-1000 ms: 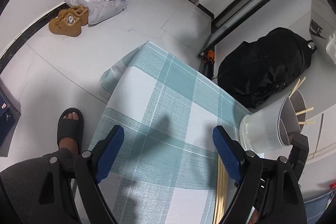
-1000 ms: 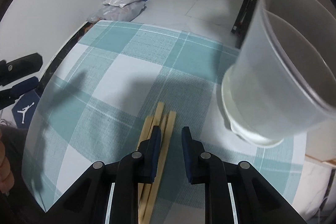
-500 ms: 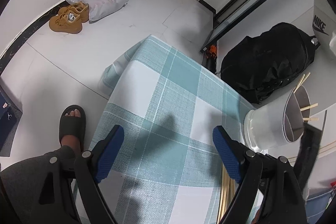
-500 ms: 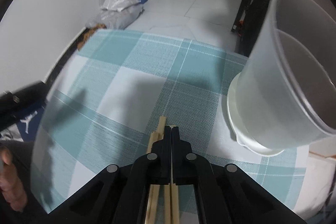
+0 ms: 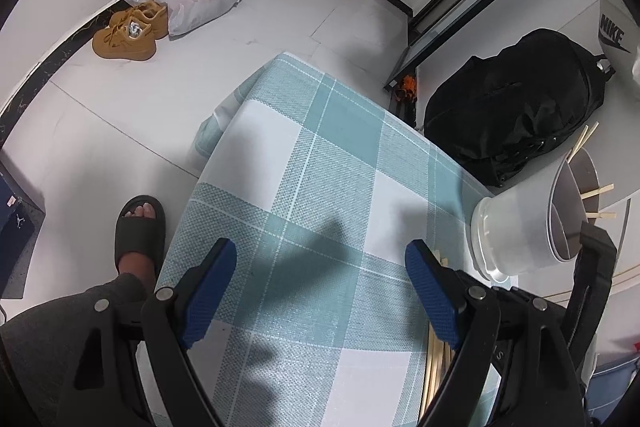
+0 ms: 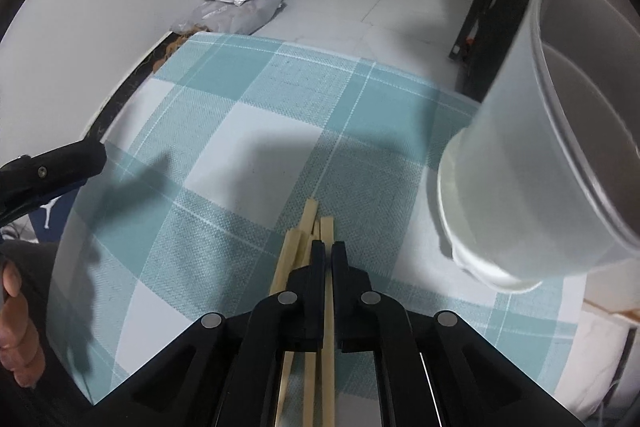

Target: Organize utensils

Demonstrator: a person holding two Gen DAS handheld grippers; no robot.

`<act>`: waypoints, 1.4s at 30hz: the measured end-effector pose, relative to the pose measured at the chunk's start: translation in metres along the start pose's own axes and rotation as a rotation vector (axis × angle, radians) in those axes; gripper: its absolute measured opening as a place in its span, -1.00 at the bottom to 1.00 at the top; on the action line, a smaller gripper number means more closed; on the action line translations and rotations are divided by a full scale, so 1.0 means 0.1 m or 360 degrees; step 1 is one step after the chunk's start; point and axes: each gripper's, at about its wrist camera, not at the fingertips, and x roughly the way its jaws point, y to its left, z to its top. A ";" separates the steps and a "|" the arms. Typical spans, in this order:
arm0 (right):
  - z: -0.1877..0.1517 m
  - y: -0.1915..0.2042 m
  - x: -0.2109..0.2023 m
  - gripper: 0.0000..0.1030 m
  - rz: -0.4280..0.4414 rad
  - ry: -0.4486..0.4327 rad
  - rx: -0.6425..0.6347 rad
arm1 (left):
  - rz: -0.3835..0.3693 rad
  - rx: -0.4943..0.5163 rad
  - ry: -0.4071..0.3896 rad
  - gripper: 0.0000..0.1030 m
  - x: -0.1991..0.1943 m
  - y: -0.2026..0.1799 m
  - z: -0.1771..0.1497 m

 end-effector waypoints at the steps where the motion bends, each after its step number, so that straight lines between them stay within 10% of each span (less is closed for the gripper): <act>1: 0.03 0.01 0.02 -0.92 -0.0018 -0.0003 -0.0006 | 0.0003 -0.0001 0.0001 0.61 0.01 -0.01 0.00; 23: 0.24 0.00 -0.02 -0.89 0.0008 -0.0157 0.0071 | 0.0049 0.0145 0.0072 0.61 0.08 -0.20 -0.15; 31: -0.14 -0.43 -0.70 -0.89 0.0278 -0.0480 0.0409 | 0.0042 0.0460 0.0120 0.61 0.12 -0.63 -0.46; 42: -0.86 -1.17 -0.92 -0.89 0.0594 -0.0682 0.0988 | 0.0339 0.0694 0.0138 0.61 0.31 -0.86 -0.68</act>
